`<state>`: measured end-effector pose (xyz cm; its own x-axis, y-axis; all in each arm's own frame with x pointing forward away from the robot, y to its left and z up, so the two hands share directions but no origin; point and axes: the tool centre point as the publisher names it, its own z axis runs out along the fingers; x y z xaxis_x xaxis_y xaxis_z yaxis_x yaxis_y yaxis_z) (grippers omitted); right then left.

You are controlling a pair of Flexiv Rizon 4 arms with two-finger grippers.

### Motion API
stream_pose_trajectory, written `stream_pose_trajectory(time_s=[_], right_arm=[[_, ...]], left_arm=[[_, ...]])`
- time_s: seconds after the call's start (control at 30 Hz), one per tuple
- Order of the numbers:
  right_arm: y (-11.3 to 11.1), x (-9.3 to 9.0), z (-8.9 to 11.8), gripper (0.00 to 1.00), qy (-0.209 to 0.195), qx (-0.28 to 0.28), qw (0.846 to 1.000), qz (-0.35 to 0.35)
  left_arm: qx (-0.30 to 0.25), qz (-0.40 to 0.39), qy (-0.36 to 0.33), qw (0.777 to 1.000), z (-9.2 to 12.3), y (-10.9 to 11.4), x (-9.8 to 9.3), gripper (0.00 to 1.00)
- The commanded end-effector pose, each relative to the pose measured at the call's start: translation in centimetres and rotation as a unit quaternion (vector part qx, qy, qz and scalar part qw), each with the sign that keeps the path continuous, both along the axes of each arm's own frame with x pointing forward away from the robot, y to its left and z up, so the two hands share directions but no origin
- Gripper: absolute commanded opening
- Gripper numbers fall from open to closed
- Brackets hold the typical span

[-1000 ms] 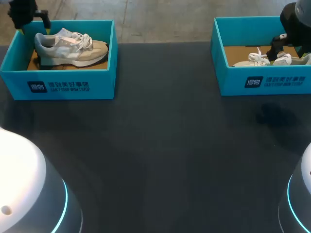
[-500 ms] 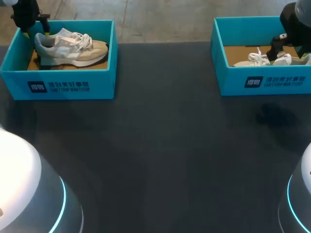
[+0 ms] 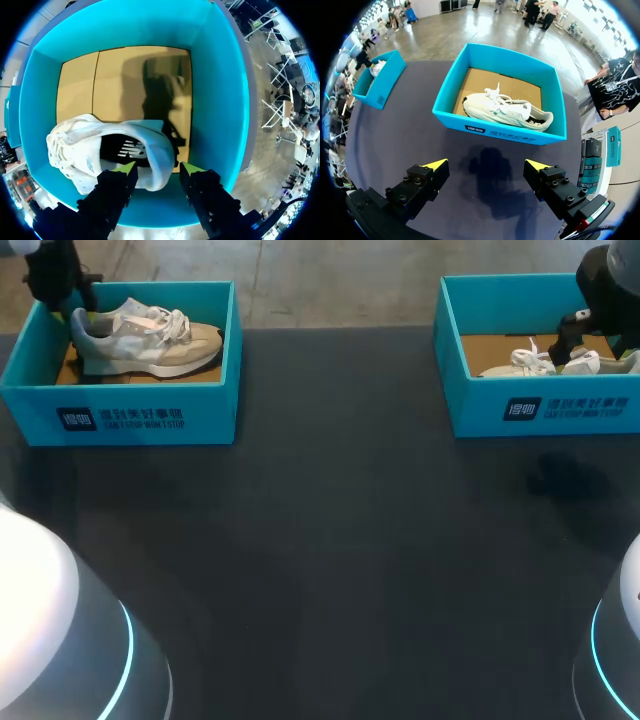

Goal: Take the shoe out of the shoebox, open the shoe tongue, remove and reinsert the insole, then place the shoe into the shoebox

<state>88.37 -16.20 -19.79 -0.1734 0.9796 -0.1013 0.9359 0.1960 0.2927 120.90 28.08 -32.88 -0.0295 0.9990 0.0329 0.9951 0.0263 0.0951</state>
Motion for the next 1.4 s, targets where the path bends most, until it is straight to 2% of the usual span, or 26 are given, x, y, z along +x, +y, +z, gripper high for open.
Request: stream_pose_trajectory(time_s=[0.03, 0.1, 0.57, 1.03, 1.2, 1.27, 1.37, 1.4], right_arm=[[-0.1, 0.0, -0.1, 1.00, 0.000, 0.001, 1.000, 0.001], [-0.1, 0.0, -0.1, 1.00, 0.000, 0.001, 1.000, 0.001], [-0.1, 0.0, -0.1, 1.00, 0.000, 0.001, 1.000, 0.001], [-0.1, 0.0, -0.1, 1.00, 0.000, 0.001, 1.000, 0.001], [-0.1, 0.0, -0.1, 1.00, 0.000, 0.001, 1.000, 0.001], [-0.1, 0.0, -0.1, 1.00, 0.000, 0.001, 1.000, 0.001], [-0.1, 0.0, -0.1, 1.00, 0.000, 0.001, 1.000, 0.001], [-0.1, 0.0, -0.1, 1.00, 0.000, 0.001, 1.000, 0.001]], left_arm=[[0.002, 0.001, 0.009, 1.000, -0.5, 0.5, 0.6, 0.56], [0.004, 0.002, 0.010, 1.000, -0.8, 0.7, 0.7, 0.53], [0.005, -0.004, 0.023, 1.000, -2.5, 0.7, 1.1, 0.54], [0.007, -0.011, 0.039, 0.999, -3.9, 0.5, 0.5, 0.52], [0.013, -0.014, 0.046, 0.999, -4.4, 0.5, 0.4, 0.47], [0.014, -0.014, 0.046, 0.999, -4.4, 0.6, 0.4, 0.42], [0.016, -0.016, 0.046, 0.999, -4.3, 0.7, 0.3, 0.30], [0.017, -0.016, 0.046, 0.999, -4.3, 0.8, 0.3, 0.22]])
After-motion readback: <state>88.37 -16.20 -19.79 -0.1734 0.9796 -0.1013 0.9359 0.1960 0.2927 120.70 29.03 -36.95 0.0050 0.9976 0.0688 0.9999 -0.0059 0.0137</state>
